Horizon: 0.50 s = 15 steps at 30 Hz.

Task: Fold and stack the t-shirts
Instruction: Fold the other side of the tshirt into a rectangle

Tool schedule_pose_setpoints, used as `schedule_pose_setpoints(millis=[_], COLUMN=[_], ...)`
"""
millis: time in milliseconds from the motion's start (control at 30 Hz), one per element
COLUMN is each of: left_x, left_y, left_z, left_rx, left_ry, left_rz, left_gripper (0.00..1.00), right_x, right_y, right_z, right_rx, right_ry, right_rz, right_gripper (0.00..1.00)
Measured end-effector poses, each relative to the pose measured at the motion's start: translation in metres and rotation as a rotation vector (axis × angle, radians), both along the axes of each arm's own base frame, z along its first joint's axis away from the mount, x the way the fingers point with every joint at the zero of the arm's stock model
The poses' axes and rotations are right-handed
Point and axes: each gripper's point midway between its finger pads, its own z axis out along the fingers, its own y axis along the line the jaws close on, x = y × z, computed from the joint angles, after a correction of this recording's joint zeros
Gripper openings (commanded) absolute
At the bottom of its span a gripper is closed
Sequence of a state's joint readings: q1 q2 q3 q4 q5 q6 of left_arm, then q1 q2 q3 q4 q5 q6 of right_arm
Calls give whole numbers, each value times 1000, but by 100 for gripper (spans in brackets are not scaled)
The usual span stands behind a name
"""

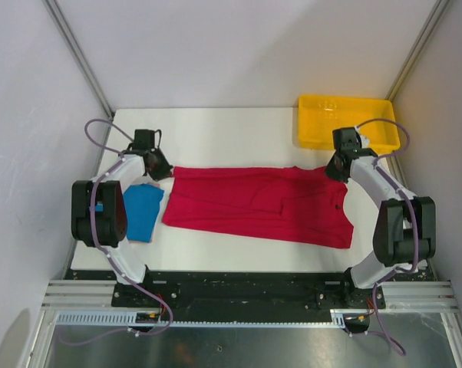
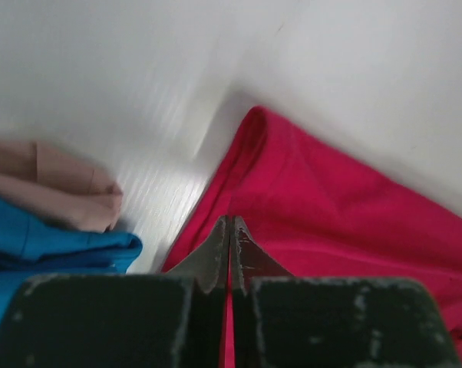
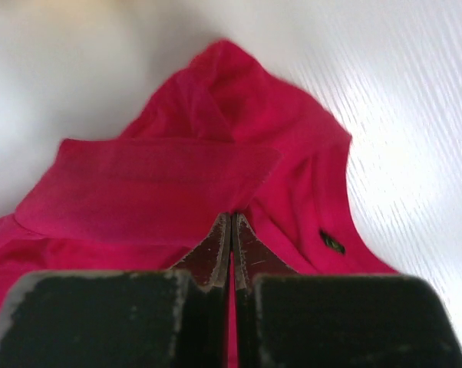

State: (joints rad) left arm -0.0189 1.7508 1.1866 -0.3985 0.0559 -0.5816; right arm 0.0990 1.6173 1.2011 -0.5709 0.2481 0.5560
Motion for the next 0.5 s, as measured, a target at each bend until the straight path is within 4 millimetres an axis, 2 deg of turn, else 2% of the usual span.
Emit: schedule_pose_setpoints(millis=[133,267,500], left_x=[-20,-23,-24], left_y=[0,0,4], left_z=[-19,-20,-3], left_rx=[-10,-11,4], left_ry=[64,66,20], left_rz=[18,22,41], left_gripper=[0,0,0], right_x=[-31,-42,-47], right_y=[3,8,15], right_z=[-12,-15,12], right_rx=[33,61,76], right_ry=[35,40,-29], right_rz=[-5,0,19], right_gripper=[0,0,0])
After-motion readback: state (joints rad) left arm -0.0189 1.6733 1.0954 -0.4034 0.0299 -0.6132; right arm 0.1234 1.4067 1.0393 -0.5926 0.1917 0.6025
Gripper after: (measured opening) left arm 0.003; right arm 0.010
